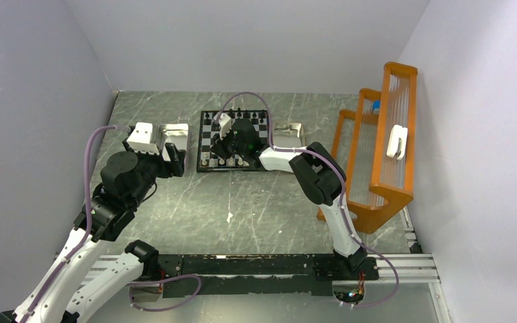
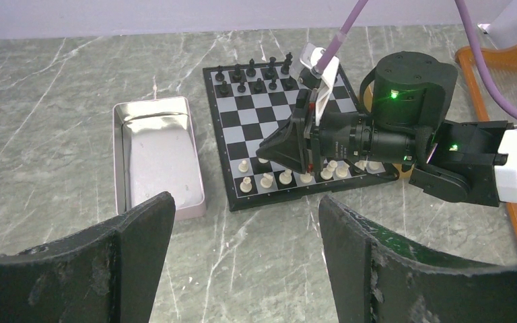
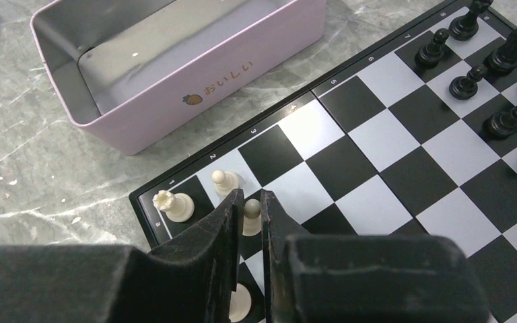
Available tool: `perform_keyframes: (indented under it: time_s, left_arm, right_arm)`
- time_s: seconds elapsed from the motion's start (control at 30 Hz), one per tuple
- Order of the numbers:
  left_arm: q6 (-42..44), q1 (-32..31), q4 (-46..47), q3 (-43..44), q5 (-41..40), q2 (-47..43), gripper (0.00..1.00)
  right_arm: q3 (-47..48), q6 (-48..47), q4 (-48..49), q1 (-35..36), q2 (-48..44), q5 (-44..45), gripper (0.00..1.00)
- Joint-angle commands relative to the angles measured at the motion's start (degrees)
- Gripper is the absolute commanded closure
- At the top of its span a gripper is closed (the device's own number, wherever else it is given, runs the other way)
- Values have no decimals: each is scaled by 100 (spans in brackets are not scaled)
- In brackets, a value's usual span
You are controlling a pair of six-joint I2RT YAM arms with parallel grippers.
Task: Set up the chess pieces on the board
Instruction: Place the chess piece on the chessboard.
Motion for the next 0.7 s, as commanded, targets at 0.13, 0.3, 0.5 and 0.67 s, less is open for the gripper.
perform_keyframes:
  time_s: [0.13,0.3,0.5,0.67]
  left_arm:
    - [30,58,48,-3,-14,-28,18]
    - [32,56,39,-4,-22,-27,18]
    - [30,56,45,-3,-13,-22,18]
    - [34,56,47,-5,-14,-24,18]
  right_arm:
    - [289,-45,-159,41,173,-80,80]
    - [341,3,-240,44,221,-91,80]
    - [373,-28,-361,41,210,-42,80]
    - [425,-14,-430,43,229,-36,78]
